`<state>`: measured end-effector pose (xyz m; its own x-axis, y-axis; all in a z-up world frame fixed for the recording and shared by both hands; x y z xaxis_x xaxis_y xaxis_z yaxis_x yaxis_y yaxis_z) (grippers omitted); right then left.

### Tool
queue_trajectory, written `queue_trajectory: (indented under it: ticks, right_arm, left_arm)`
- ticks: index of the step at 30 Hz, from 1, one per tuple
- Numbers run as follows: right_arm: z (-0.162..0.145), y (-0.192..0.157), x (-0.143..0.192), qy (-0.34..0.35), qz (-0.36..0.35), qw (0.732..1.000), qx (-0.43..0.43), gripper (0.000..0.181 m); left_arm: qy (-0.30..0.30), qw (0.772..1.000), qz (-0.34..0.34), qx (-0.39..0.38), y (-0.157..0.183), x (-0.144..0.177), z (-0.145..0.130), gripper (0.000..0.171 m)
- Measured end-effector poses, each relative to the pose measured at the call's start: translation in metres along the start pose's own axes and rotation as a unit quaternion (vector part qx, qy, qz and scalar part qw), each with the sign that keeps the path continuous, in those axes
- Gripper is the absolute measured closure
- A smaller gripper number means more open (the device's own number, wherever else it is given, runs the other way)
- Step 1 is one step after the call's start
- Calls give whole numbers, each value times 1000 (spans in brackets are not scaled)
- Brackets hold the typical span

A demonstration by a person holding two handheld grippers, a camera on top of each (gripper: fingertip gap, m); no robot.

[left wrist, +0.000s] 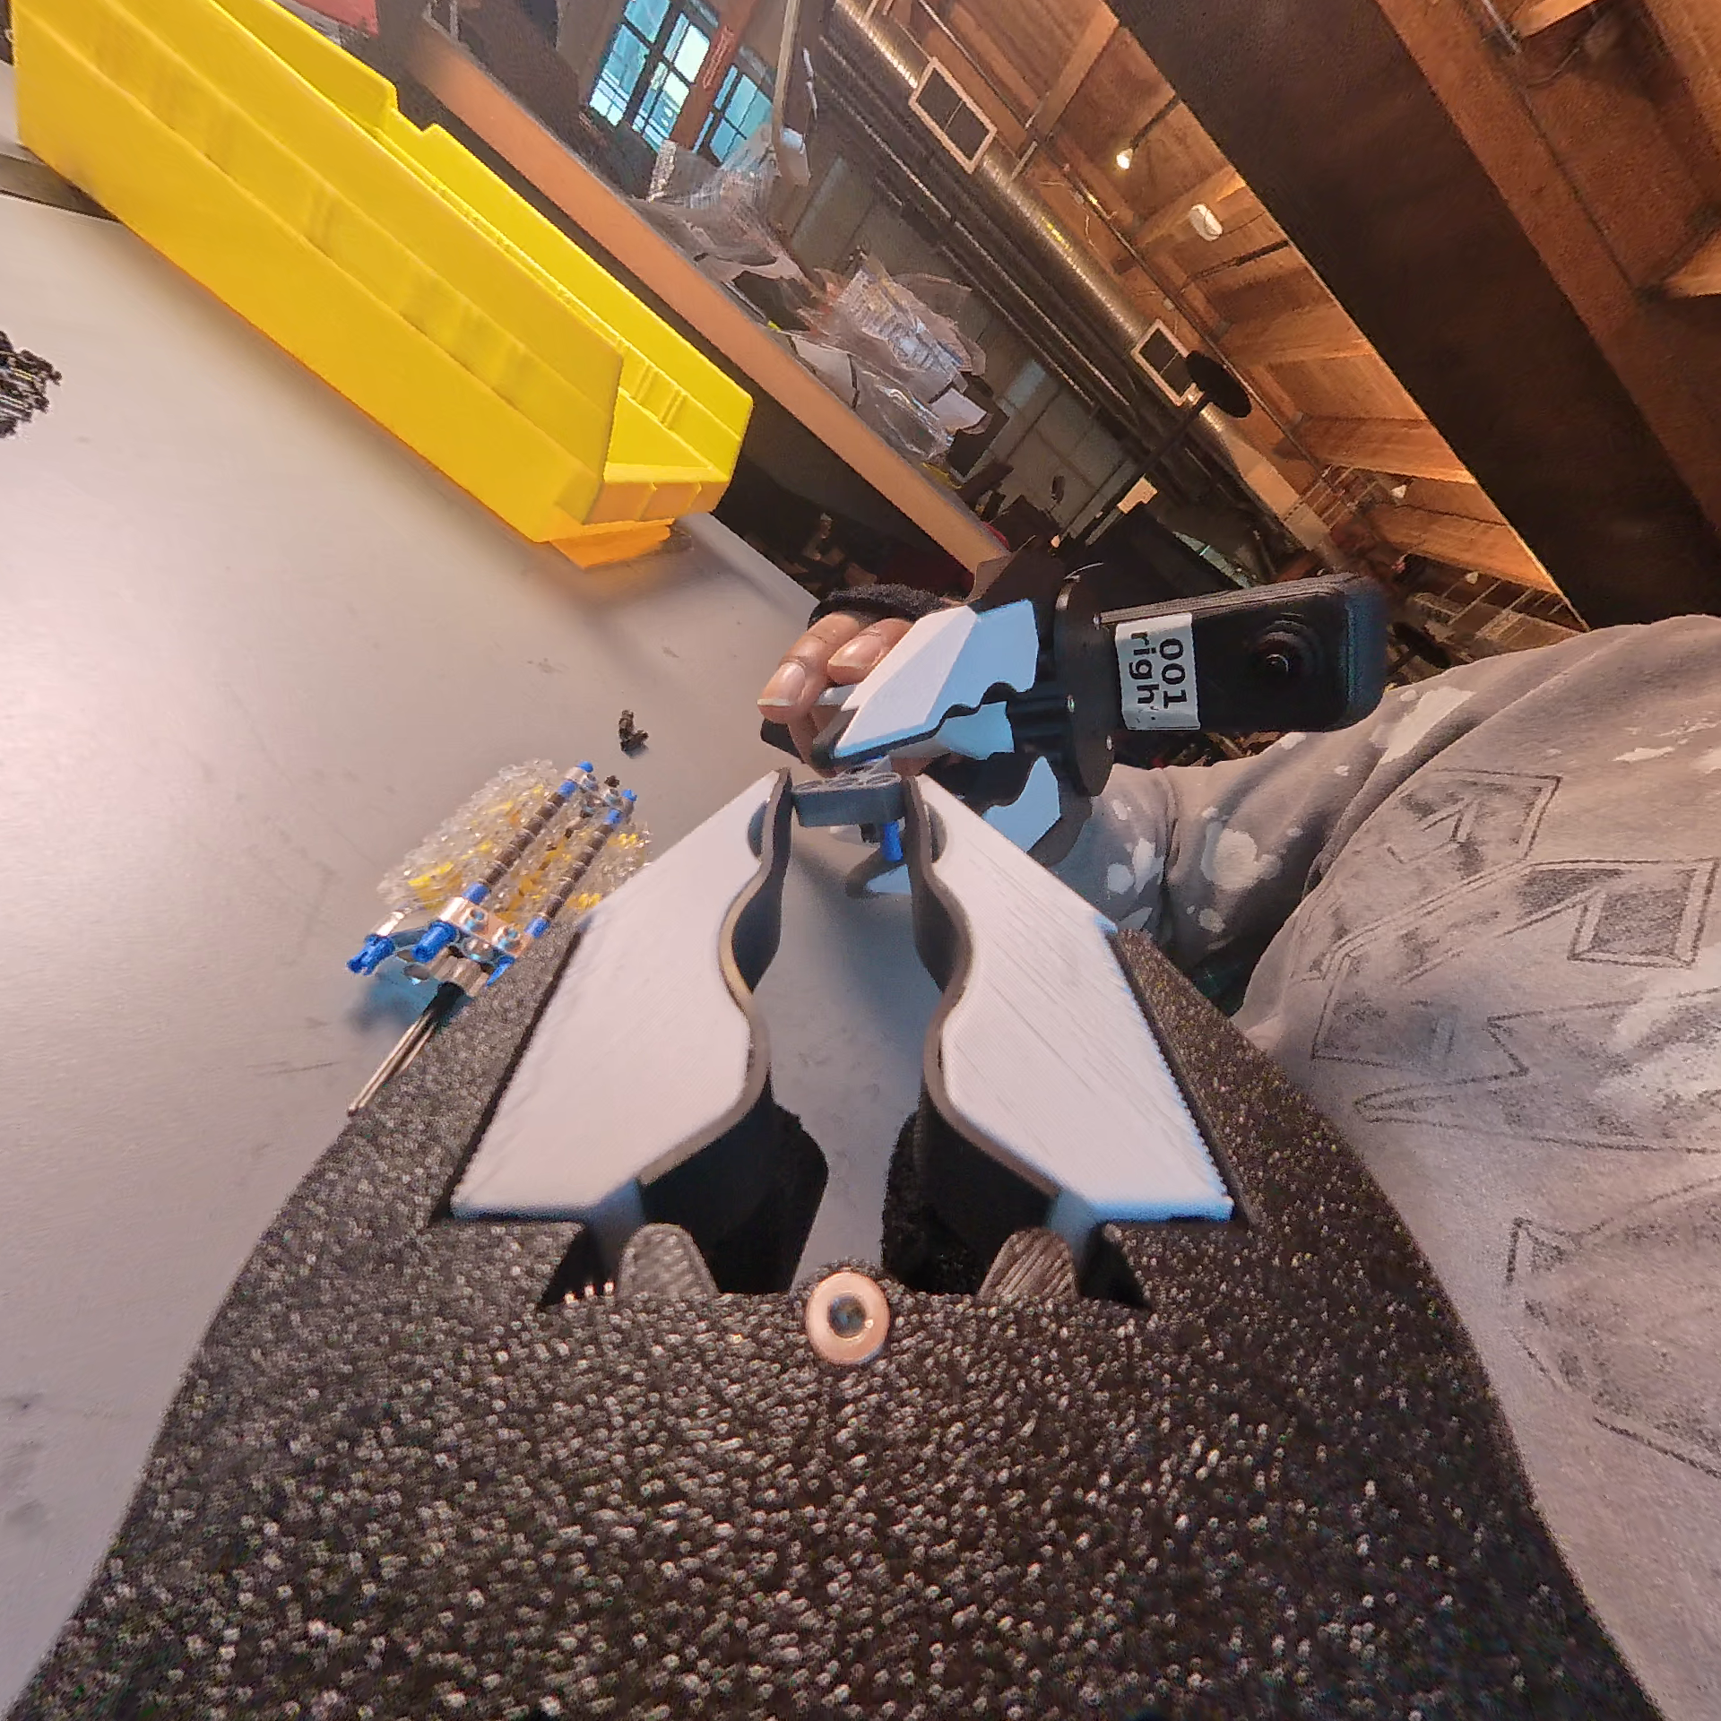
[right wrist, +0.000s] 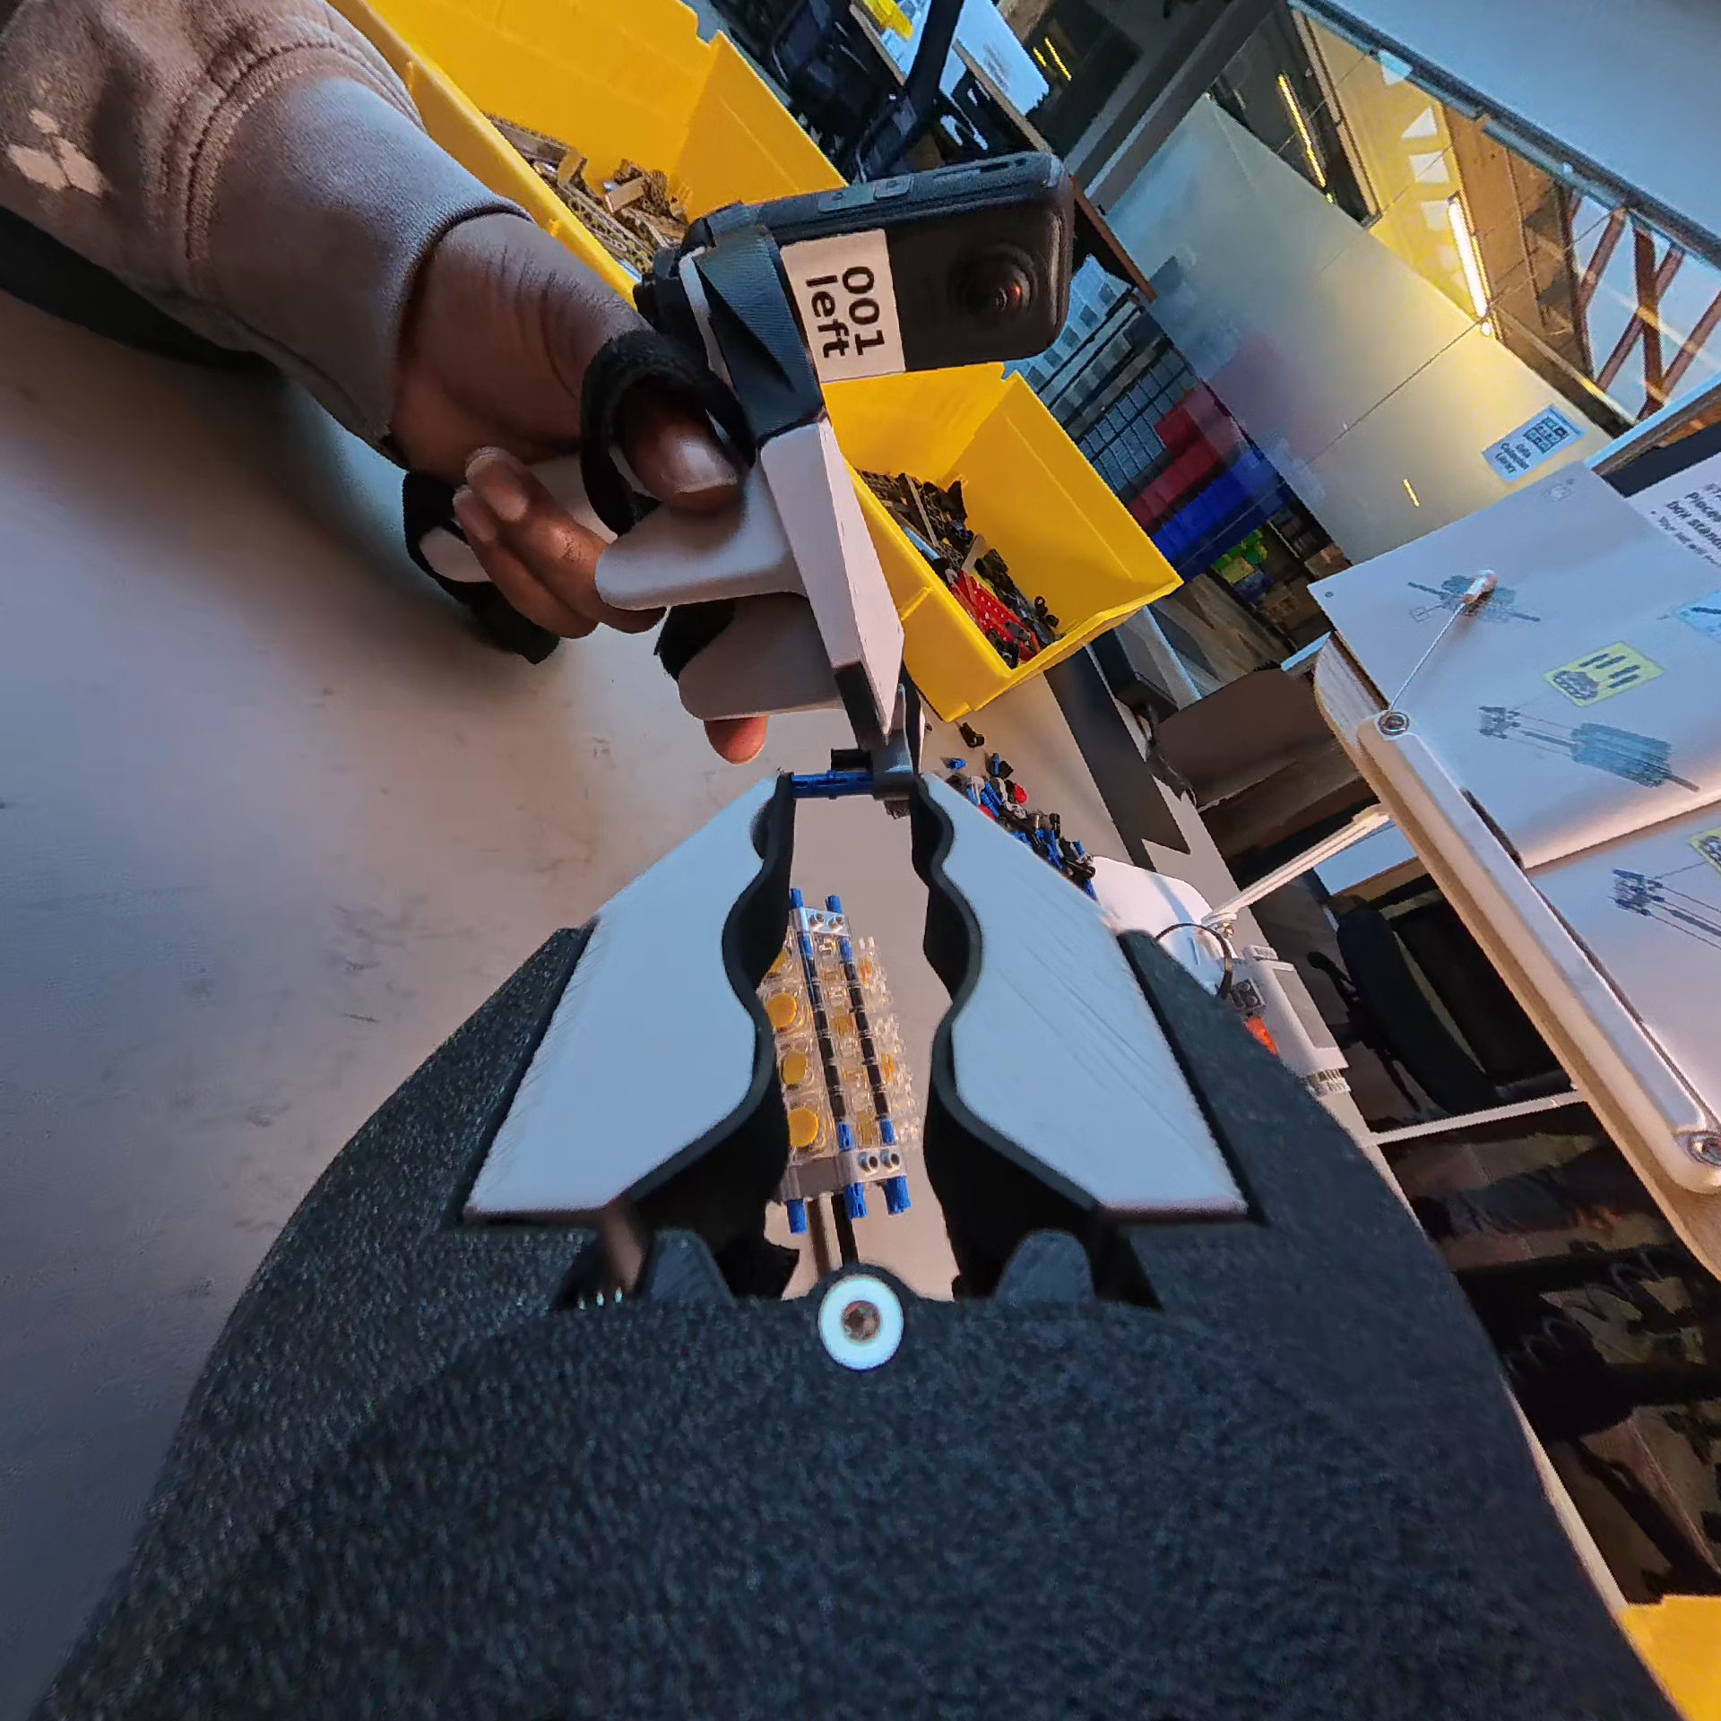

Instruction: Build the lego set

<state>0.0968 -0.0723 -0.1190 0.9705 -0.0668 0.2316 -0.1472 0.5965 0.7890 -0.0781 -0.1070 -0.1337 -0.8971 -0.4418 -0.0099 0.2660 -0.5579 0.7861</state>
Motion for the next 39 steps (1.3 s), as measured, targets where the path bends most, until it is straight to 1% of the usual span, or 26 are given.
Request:
queue_trajectory:
  ticks: [7, 9, 13, 18, 22, 27, 29, 32, 34, 36, 39]
  right_arm:
    - [-8, 0, -1, 2, 31, 998, -46, 159]
    - [-8, 0, -1, 4, 26, 999, -44, 164]
    - [-6, -2, -2, 3, 26, 999, -33, 164]
    - [-6, -2, -2, 6, 33, 999, -33, 164]
    - [-5, -4, 0, 24, 56, 997, -43, 159]
    - [-2, -6, 2, 36, 76, 996, -43, 160]
    - [-1, -6, 3, 44, 80, 995, -47, 162]
    - [2, -6, 5, 61, 103, 991, -55, 163]
    - [3, -5, 6, 59, 108, 990, -65, 163]
    - [1, -3, 5, 57, 103, 989, -89, 163]
    - [-5, -1, 2, 48, 105, 985, -132, 162]
  left_arm:
    - [-21, 997, 53, -57, 2, -1, -1, 151]
    - [-22, 996, 63, -64, 2, 0, -1, 152]
    - [-26, 997, 53, -52, 2, 0, -2, 152]
    - [-36, 996, 55, -58, 3, 0, -2, 152]
    - [-65, 997, 31, -36, 1, 0, -5, 152]
    - [-95, 995, 9, -11, -1, -2, -8, 153]
    - [-114, 993, 11, -8, -2, -3, -12, 163]
    - [-129, 992, -2, -1, -1, -5, -15, 163]
    - [-127, 992, -2, -5, 0, -5, -14, 162]
    - [-117, 993, 10, -17, 0, -4, -12, 162]
    - [-105, 990, 50, -84, 4, -4, -11, 162]
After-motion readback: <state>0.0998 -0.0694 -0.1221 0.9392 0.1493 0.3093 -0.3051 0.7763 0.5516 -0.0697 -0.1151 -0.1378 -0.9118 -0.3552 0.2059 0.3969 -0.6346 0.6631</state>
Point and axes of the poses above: each gripper's, where its closed fingertips meet, x back along the fingers, z out of its top, y = z × x across the jaws, the point moved 10 cm from there along x, back along the fingers, and after that the axes turned 14 degrees about x, right-handed, at the moved point
